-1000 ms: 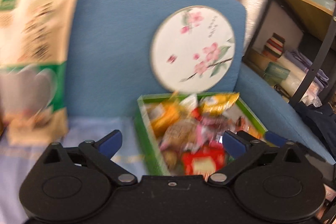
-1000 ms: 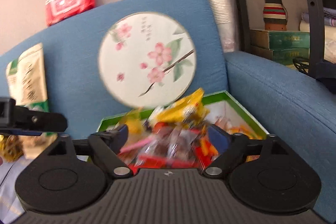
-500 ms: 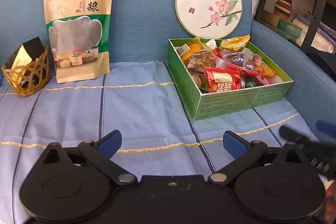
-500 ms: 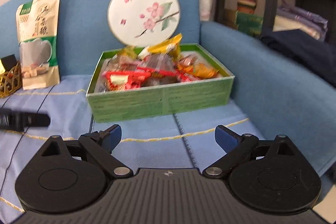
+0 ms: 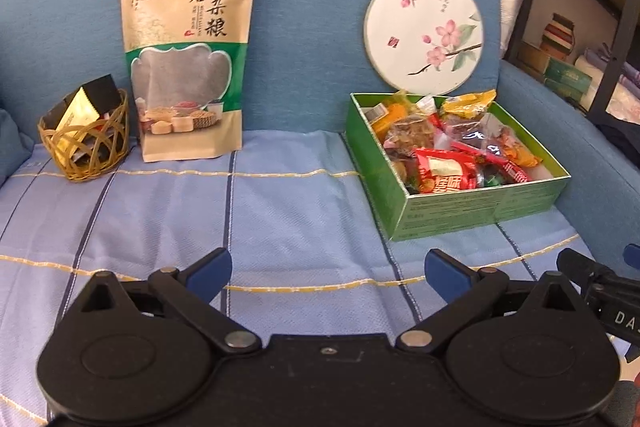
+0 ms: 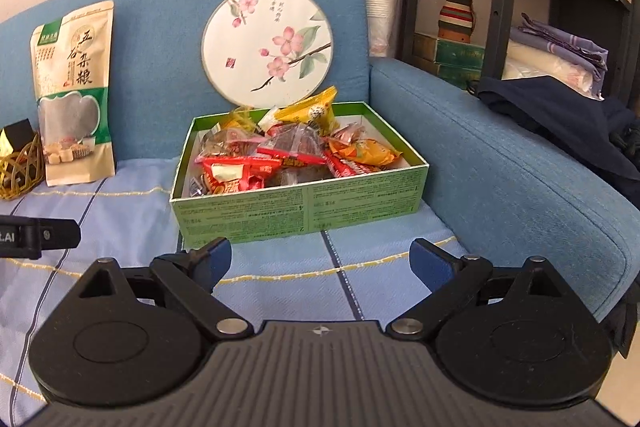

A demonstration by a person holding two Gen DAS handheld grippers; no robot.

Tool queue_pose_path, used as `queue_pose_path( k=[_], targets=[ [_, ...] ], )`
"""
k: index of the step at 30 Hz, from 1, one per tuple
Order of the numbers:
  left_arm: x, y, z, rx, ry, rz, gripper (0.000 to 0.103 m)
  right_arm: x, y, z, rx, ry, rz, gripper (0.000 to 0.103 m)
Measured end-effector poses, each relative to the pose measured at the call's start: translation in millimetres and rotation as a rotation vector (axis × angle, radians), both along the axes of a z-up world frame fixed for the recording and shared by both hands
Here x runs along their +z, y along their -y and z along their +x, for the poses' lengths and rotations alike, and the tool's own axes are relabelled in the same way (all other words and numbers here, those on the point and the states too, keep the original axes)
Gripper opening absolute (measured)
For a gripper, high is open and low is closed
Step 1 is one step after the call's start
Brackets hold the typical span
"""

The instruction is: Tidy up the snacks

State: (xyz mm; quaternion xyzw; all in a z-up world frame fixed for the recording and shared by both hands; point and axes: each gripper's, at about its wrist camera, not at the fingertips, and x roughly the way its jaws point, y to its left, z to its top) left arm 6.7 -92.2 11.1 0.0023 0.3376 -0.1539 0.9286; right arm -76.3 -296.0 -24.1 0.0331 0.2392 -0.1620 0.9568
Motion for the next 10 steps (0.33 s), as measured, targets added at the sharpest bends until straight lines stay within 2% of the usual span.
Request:
queue_pose_path(
  k=[10],
  targets=[
    [7.1, -11.6, -5.8, 0.033, 0.028, 0.003, 0.103, 1.2, -6.3, 0.2, 0.013, 0.001, 0.008, 0.103]
  ],
)
